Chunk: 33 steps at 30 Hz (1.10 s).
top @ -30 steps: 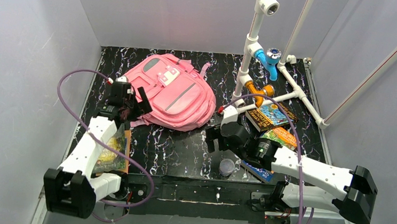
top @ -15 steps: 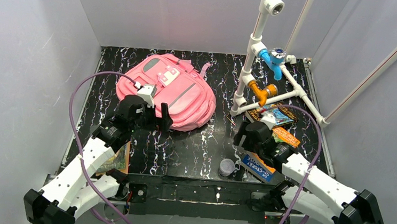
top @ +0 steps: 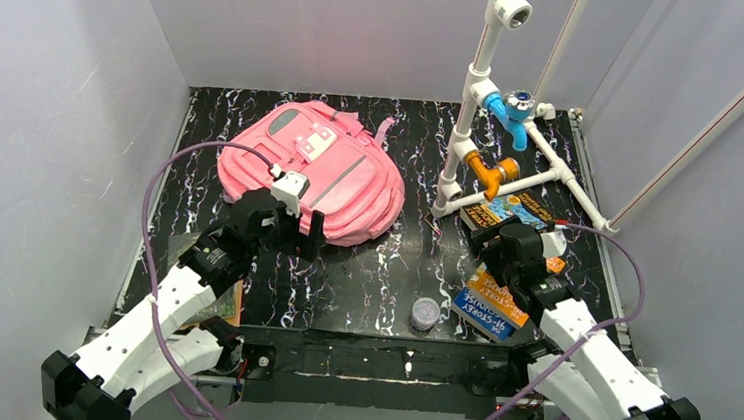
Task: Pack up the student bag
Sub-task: Pick up the book from the center of the board.
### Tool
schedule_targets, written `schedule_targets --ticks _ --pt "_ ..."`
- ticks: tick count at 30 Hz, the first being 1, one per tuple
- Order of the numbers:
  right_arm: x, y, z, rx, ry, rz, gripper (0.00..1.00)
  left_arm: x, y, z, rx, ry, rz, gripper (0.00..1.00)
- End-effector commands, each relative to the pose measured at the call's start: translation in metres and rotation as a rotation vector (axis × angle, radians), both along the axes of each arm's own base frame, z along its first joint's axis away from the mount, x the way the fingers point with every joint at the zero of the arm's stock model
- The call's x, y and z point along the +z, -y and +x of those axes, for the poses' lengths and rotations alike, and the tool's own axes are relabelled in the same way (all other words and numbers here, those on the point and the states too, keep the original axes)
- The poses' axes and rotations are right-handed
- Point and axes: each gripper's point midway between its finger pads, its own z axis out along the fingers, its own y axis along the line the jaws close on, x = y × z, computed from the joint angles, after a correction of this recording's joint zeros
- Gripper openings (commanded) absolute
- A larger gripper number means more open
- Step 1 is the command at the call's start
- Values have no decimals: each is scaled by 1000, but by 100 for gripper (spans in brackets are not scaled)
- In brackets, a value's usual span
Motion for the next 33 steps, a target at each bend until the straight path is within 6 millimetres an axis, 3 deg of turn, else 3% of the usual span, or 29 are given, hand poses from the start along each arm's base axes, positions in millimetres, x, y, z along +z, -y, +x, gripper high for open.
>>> schedule_targets --ticks 1,8,21,26,30,33 --pt "-4 19 11 -196 -55 35 85 7 -10 1 16 76 24 94" --pt "-17 32 29 -301 -88 12 85 16 -10 -1 10 116 -4 94" --pt "-42 51 51 -440 -5 0 73 15 -7 -1 -1 108 -9 93" --pt "-43 58 44 -429 14 -44 37 14 -7 -2 -3 104 -8 93" --pt "-5 57 25 -276 67 -114 1 11 -5 -1 -5 89 -8 93" --pt "33 50 -9 -56 38 -206 1 10 1 -3 -21 66 -31 93"
